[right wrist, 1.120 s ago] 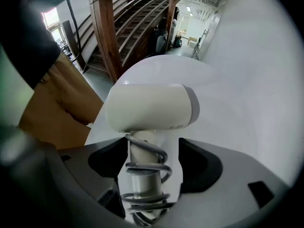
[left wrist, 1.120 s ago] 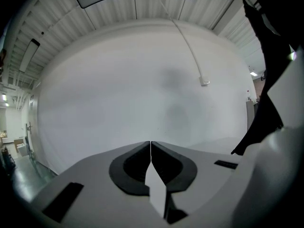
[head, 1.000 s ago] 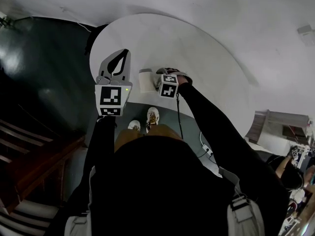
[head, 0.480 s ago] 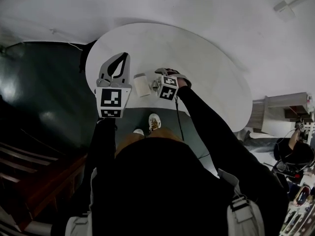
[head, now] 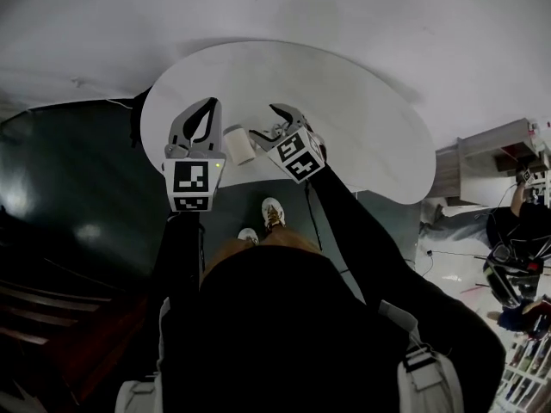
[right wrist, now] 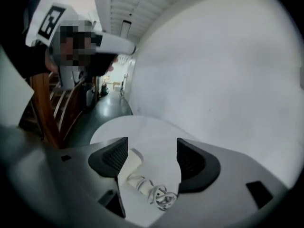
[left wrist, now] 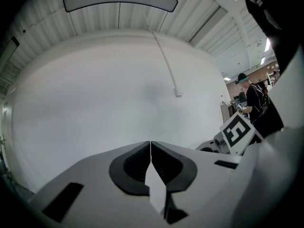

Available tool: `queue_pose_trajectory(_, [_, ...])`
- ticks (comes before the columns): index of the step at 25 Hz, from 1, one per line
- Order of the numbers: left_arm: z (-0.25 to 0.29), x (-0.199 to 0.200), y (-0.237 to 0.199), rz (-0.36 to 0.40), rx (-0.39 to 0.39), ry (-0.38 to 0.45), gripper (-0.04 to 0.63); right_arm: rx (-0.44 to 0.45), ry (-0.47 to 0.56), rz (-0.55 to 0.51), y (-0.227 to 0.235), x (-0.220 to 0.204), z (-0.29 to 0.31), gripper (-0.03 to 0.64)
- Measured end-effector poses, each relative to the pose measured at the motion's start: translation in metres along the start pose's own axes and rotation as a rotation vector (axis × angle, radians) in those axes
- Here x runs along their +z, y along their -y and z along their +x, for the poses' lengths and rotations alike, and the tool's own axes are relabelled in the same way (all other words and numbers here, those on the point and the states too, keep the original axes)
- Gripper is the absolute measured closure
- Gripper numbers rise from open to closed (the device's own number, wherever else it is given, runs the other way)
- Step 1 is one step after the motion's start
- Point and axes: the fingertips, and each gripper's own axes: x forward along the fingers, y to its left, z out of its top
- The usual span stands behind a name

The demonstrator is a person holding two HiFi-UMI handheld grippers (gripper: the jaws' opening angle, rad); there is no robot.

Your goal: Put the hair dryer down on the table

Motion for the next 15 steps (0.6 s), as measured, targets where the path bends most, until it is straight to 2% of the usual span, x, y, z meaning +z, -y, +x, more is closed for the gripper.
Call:
queue_pose_trajectory(4, [-0.004,0.000,0.019,-0.003,-0.048,0.009,0.577,-0.084,0.165,0.146,0.006,0.034,-0.045,0.288])
queue_pose_trajectory(8, [-0.012,0.006,0.033,0.002,-0.081,0.026,0.577,-0.176,0.277,0.155,0.013,0.054,-0.089,0.289])
queue_pose_trajectory(12, [-0.016,0.016,0.041,0.004,-0.105,0.050,0.577,-0.242,0.344,0.168,0.022,0.063,-0.122,0.292])
queue_pose_trajectory(15, [-0.018,0.021,0.049,0.011,-0.131,0.060,0.577,-0.286,0.367,0.156,0.023,0.066,-0.139,0.369])
